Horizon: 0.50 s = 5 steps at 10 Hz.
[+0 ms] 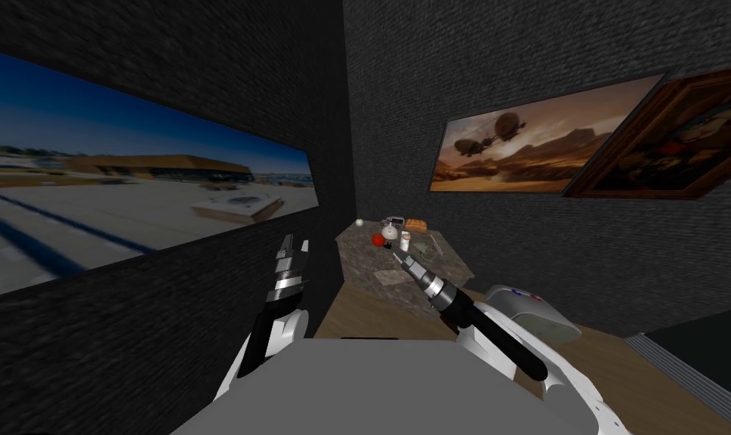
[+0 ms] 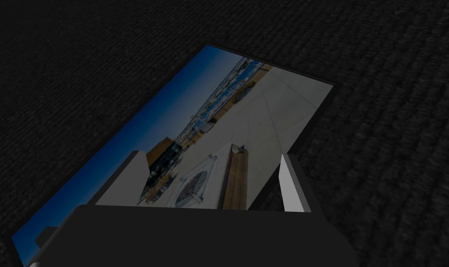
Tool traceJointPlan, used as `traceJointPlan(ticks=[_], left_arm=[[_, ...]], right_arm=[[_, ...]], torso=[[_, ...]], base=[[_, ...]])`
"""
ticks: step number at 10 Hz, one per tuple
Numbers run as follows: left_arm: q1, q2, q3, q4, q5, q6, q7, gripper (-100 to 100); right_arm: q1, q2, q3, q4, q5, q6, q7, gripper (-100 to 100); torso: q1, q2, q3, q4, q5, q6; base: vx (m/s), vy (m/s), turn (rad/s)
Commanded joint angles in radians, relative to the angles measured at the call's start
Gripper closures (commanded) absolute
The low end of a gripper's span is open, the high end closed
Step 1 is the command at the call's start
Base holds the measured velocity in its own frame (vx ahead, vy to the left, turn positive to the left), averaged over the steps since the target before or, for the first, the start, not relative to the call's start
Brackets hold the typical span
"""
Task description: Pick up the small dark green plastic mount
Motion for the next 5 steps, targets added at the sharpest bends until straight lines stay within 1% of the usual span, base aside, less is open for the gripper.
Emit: traceJointPlan(ticks=[1, 2, 3, 4, 5], left_arm=[[0.000, 0.000, 0.000, 0.000, 0.000, 0.000, 0.000, 0], [0.000, 0.000, 0.000, 0.000, 0.000, 0.000, 0.000, 0], [0.000, 0.000, 0.000, 0.000, 0.000, 0.000, 0.000, 0], [0.000, 0.000, 0.000, 0.000, 0.000, 0.000, 0.000, 0], [0.000, 0.000, 0.000, 0.000, 0.000, 0.000, 0.000, 0]], right_arm=[[-0.026, -0.050, 0.032, -0.005, -0.022, 0.050, 0.033, -100], [-0.026, -0.071, 0.032, -0.005, -0.022, 0.066, 0.033, -100], [-0.043, -0.104, 0.059, -0.009, -0.046, 0.094, 0.066, -100], [-0.043, -0.135, 0.059, -0.009, -0.046, 0.121, 0.066, -100], [-0.061, -0.171, 0.085, -0.011, -0.071, 0.144, 0.100, -100]], torso=[[0.000, 0.000, 0.000, 0.000, 0.000, 0.000], [0.000, 0.000, 0.000, 0.000, 0.000, 0.000], [0.000, 0.000, 0.000, 0.000, 0.000, 0.000], [-0.001, 0.000, 0.000, 0.000, 0.000, -0.001], [-0.001, 0.000, 0.000, 0.000, 0.000, 0.000]], base=[[-0.024, -0.005, 0.134], [-0.025, -0.016, 0.066], [-0.028, -0.021, 0.162], [-0.022, -0.020, 0.063], [-0.019, -0.018, 0.116]])
